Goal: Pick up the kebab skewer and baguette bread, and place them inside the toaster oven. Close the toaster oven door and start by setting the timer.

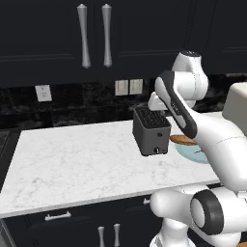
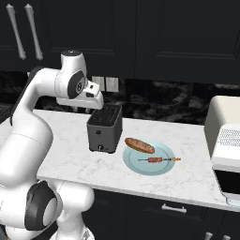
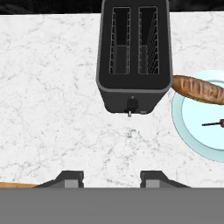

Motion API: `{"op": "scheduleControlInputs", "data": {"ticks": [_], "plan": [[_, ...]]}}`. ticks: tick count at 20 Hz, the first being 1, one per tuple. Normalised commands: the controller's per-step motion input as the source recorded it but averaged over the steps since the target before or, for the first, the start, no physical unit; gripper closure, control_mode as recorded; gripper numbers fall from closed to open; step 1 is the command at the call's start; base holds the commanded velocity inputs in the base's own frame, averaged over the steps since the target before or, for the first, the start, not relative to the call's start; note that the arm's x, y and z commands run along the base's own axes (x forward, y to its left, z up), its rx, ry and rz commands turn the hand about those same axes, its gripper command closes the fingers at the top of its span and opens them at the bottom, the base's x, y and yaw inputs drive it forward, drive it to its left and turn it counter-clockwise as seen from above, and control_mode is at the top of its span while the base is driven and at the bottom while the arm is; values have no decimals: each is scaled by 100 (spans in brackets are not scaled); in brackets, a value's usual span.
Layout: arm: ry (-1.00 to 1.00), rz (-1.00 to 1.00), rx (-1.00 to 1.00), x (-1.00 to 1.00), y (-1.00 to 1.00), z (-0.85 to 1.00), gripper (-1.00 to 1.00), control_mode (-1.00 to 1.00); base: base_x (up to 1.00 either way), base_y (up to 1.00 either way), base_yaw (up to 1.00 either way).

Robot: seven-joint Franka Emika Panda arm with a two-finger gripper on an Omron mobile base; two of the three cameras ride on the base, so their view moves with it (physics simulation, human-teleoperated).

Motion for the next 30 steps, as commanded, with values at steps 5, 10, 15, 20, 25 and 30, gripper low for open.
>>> {"op": "scheduleControlInputs", "data": {"ticks": [5, 10, 15, 20, 25, 30], "plan": [[0, 0, 0, 0, 0, 0, -100, 100, 0, 0, 0], [0, 0, 0, 0, 0, 0, -100, 100, 0, 0, 0], [0, 0, 0, 0, 0, 0, -100, 100, 0, -2, 0], [0, 0, 0, 0, 0, 0, -100, 100, 0, -76, 0], [0, 0, 0, 0, 0, 0, -100, 100, 0, -80, 0], [0, 0, 0, 0, 0, 0, -100, 100, 0, -67, 0]]}}
